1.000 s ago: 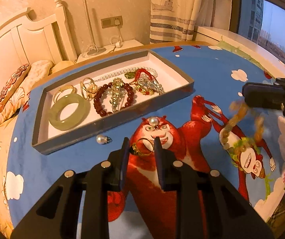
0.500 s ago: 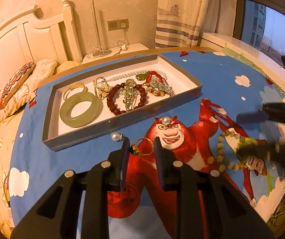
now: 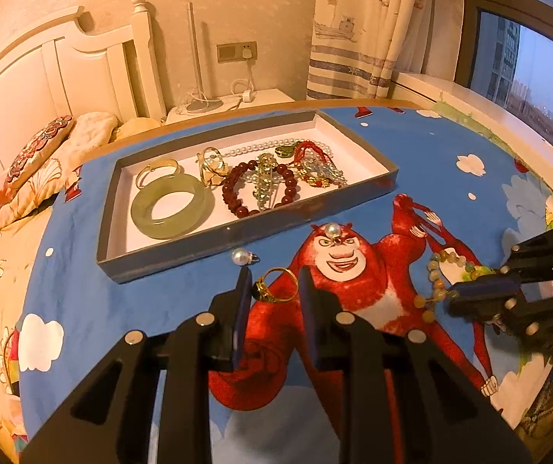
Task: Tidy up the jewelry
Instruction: 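Carry the ring and bead bracelet into the tray and release both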
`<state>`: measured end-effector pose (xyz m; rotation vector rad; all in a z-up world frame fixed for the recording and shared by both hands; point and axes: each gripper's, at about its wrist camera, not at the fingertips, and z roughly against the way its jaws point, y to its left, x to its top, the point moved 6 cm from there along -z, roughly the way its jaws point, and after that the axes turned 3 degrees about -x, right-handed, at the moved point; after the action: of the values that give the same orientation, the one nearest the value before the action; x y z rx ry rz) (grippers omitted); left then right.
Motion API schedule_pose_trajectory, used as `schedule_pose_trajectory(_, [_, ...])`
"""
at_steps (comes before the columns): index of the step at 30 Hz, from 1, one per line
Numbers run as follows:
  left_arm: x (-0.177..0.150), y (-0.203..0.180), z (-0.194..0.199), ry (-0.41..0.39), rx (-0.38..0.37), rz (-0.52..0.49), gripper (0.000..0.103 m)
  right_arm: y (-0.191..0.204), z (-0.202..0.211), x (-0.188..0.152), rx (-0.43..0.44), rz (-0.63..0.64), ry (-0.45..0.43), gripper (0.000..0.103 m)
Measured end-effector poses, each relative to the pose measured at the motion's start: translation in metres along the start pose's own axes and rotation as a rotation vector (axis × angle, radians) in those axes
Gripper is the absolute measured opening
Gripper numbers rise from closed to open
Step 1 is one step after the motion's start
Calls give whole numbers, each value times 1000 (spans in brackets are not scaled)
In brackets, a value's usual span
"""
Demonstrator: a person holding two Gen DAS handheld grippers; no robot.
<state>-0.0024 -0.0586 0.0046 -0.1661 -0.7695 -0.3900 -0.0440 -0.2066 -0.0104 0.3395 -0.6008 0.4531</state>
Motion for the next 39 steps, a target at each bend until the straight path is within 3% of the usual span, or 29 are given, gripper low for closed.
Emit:
schedule_pose_trajectory(2, [1, 1, 0, 0, 5, -5, 24, -8, 11, 8, 103, -105, -38, 12])
schedule_pose_trajectory(7, [7, 1, 3, -8, 13, -21, 24, -21, 27, 27, 230, -239, -112, 12])
schedule_pose_trajectory(23, [61, 1, -15, -23, 20, -82, 24, -29, 38, 92, 162, -190, -246, 12])
schedule_pose_trajectory(39, [109, 37, -77, 27, 73, -21, 24, -64, -11, 158, 79, -202, -269, 12])
